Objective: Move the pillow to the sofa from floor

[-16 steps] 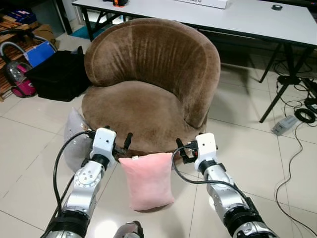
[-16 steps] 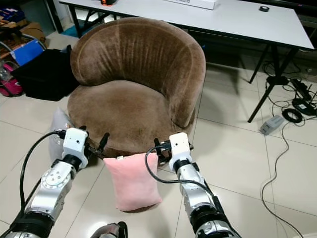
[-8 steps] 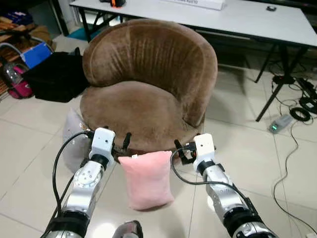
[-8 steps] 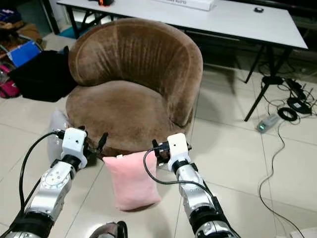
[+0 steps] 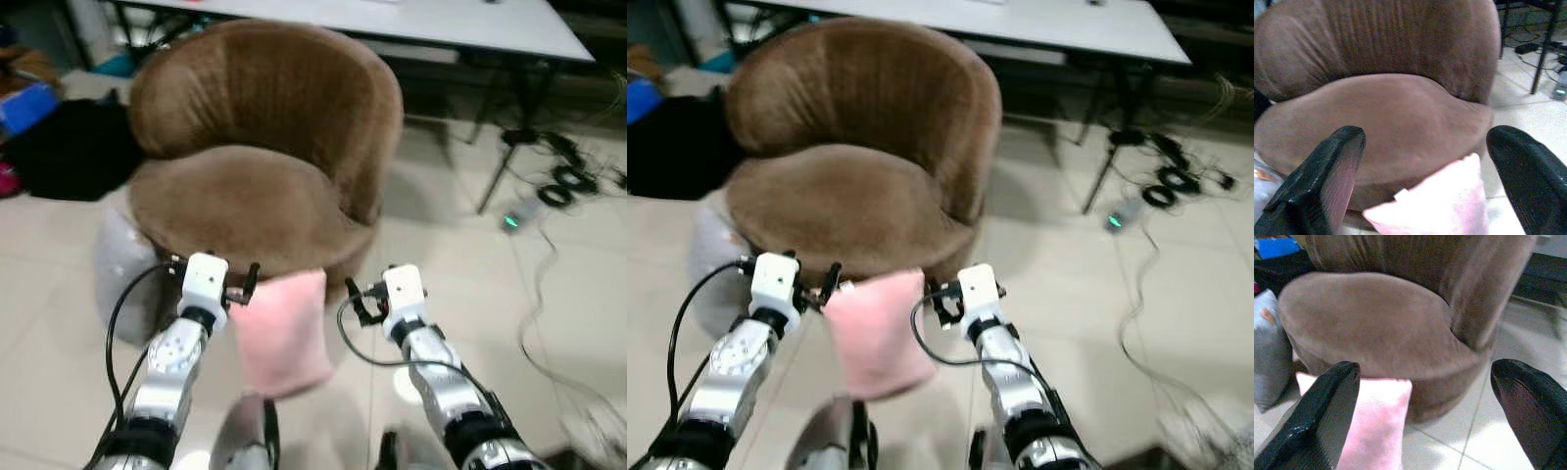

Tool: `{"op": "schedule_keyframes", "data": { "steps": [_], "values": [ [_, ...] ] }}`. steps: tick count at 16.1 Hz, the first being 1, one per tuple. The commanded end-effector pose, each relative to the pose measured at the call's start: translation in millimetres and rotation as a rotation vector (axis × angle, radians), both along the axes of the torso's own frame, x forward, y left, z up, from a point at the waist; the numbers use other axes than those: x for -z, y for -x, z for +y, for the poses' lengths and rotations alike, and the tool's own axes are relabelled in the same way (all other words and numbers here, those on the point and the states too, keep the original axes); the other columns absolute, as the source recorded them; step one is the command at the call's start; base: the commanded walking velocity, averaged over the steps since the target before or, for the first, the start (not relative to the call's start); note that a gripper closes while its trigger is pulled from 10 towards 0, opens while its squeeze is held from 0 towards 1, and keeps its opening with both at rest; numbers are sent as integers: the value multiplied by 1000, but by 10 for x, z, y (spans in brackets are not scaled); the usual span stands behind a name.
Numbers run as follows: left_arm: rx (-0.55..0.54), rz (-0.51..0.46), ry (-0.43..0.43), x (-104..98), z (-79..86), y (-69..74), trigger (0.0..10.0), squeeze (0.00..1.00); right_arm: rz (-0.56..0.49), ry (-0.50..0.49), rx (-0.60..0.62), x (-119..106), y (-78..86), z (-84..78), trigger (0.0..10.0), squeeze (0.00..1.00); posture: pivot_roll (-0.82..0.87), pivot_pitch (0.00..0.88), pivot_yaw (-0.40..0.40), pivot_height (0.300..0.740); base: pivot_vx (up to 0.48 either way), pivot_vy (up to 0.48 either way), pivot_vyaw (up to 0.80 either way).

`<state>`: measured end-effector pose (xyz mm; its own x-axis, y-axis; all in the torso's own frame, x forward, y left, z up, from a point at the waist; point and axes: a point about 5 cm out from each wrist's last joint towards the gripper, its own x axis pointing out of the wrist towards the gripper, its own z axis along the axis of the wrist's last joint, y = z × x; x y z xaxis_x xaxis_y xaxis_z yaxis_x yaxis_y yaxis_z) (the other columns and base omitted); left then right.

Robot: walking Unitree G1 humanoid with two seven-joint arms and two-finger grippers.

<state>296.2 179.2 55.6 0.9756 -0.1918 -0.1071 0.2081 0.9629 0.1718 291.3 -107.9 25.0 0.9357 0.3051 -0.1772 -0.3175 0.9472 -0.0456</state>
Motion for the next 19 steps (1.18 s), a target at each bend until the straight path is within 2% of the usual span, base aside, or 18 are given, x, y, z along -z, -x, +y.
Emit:
{"op": "schedule_keyframes", "data": {
  "steps": [1,9,17,19],
  "values": [
    [-25,35,15,74,18,46,10000,0,10,-1,-5,13,13,-8,10000,196,63,87,-15,598,0,0,0],
    [-34,43,23,105,-6,80,10000,0,6,5,-16,1,29,-26,10000,153,60,94,-25,598,0,0,0],
    [-38,55,26,136,-21,98,10000,0,14,27,-28,4,34,-44,10000,165,60,88,-32,598,0,0,0],
    [-37,59,28,145,-24,100,10000,0,25,35,-33,20,41,-44,10000,180,61,78,-35,583,0,0,0]
  ]
}}
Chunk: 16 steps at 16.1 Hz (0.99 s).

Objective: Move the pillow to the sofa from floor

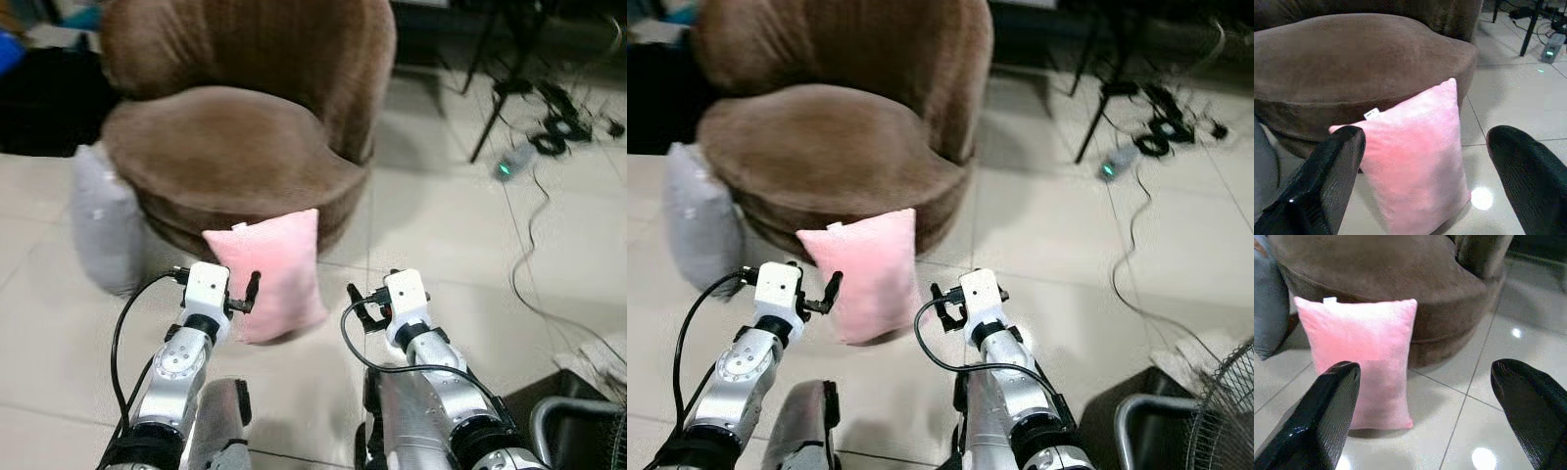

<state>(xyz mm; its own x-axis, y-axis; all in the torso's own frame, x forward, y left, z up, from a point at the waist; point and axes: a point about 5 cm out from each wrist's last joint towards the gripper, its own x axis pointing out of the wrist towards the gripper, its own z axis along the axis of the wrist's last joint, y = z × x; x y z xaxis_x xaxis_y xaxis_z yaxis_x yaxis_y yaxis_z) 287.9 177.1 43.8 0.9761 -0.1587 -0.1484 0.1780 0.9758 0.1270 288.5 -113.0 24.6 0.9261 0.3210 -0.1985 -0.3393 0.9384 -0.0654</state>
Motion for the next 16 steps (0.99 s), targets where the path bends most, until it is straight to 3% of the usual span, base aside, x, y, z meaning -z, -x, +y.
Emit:
{"op": "schedule_keyframes", "data": {
  "steps": [1,11,16],
  "values": [
    [3,10,-7,28,-3,17,10000,0,11,12,-10,17,12,7,10000,184,61,77,-34,573,0,0,0],
    [0,6,4,20,-11,24,10000,0,27,21,-15,42,22,24,10000,192,61,81,-34,502,0,0,0],
    [-2,12,8,42,-16,38,10000,0,40,24,-43,62,45,53,10000,184,58,92,-36,485,0,0,500]
  ]
}}
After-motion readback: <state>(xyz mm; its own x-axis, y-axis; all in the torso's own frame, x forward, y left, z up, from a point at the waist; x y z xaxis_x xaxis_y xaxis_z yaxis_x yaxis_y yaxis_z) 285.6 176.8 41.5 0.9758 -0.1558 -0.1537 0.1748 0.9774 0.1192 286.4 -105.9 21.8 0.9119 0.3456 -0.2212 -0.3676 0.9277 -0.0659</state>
